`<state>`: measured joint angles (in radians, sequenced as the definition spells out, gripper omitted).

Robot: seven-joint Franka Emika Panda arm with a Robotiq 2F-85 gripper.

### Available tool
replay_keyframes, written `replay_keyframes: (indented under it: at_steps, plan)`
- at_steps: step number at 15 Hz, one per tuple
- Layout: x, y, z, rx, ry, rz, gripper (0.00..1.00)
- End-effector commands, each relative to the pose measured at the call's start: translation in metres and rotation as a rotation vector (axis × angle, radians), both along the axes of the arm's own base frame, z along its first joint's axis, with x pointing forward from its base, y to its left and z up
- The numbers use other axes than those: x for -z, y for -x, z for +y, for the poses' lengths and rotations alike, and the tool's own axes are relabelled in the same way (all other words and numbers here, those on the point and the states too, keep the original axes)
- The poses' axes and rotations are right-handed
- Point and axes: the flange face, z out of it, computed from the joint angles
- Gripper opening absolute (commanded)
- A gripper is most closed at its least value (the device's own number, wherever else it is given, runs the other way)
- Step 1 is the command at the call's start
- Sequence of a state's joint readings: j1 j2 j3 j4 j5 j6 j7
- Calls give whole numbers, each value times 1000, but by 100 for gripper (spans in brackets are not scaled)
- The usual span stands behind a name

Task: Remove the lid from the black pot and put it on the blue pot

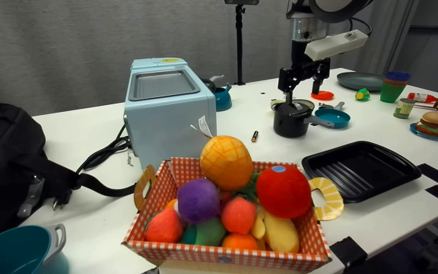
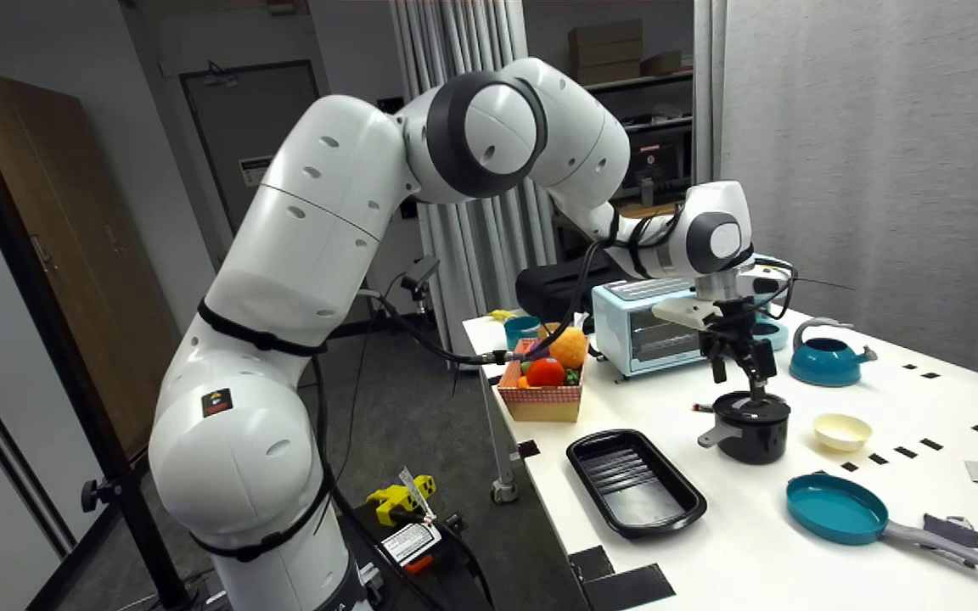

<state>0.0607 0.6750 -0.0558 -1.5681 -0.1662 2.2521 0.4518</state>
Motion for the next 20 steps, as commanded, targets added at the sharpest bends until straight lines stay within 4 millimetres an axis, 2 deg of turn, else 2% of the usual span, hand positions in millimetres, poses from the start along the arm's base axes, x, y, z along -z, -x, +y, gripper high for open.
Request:
replay_keyframes:
  at_steps: [1, 4, 8, 12, 15, 20]
  plan:
    - [14, -10, 5, -16, 11, 34, 100]
    - [28, -13, 6, -15, 19, 36, 100]
    - [40, -21, -5, 9, 29, 41, 100]
    - [40, -30, -12, 18, 37, 34, 100]
    - [40, -33, -10, 10, 38, 38, 100]
    - [29, -37, -9, 9, 25, 27, 100]
